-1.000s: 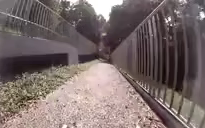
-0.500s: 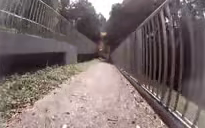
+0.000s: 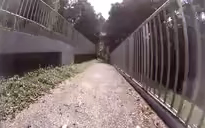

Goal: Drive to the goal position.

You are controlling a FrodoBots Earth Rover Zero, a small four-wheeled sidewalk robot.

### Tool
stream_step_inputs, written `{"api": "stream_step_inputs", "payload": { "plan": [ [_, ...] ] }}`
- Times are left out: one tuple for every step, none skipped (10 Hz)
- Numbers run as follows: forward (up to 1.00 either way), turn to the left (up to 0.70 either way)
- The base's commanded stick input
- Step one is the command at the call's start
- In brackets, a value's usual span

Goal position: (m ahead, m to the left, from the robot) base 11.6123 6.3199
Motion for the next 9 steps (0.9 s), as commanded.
{"api": "stream_step_inputs", "payload": {
  "plan": [
    [0.70,0.00],
    [0.70,0.00],
    [0.70,0.00],
    [0.70,0.10],
    [0.70,0.28],
    [0.70,0.08],
    [0.70,0.00],
    [0.70,0.00],
    [0.70,0.00]
  ]
}}
